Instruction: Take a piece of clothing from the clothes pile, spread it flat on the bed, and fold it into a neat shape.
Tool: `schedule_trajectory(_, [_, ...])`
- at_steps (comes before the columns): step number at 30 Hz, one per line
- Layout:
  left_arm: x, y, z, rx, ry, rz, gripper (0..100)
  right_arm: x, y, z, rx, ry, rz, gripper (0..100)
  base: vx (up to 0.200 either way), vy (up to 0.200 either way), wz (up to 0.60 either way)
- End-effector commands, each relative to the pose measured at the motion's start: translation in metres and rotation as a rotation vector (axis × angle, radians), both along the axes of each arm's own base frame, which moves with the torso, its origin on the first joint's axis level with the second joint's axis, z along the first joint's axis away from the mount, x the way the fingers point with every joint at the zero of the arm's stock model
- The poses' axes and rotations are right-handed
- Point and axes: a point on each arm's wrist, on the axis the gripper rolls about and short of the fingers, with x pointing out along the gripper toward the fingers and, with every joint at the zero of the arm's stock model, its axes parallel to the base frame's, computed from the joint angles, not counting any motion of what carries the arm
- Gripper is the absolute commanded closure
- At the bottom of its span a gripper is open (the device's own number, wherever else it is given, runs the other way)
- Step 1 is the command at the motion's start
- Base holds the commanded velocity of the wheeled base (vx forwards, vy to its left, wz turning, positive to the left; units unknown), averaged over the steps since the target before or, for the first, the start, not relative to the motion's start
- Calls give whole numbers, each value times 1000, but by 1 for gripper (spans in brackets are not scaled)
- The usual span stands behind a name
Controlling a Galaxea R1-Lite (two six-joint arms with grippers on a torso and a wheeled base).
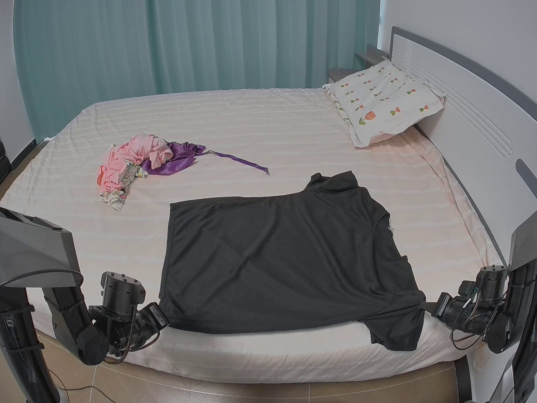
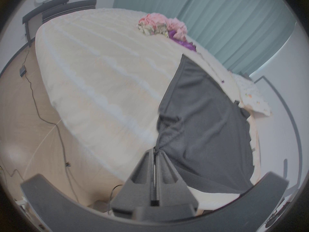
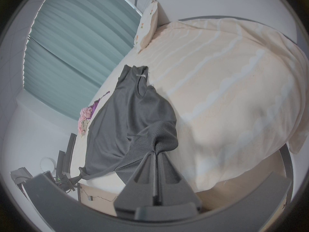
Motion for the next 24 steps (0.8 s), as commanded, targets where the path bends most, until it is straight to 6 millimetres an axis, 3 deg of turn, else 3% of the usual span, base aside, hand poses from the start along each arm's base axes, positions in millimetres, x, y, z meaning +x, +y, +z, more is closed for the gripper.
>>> schedule_trajectory(1, [6,2,4,-16,-67,49,100,9,-6,16,6,-100,-30,100,0,0,0])
schedule_trajectory(8, [17,0,-12,9,-138,106,100,48,-5,6,-6,-167,-13,100,0,0,0])
schedule_trajectory(16, [21,-1,-25,3,-174,110,100,70,2,-17,-4,-151,15,100,0,0,0])
schedule_trajectory(17, [21,-1,-26,4,-173,110,100,70,2,-19,-4,-148,15,0,0,0,0])
schedule_trajectory(24, [21,-1,-26,2,-171,110,100,63,-6,-1,-7,-178,-13,0,0,0,0])
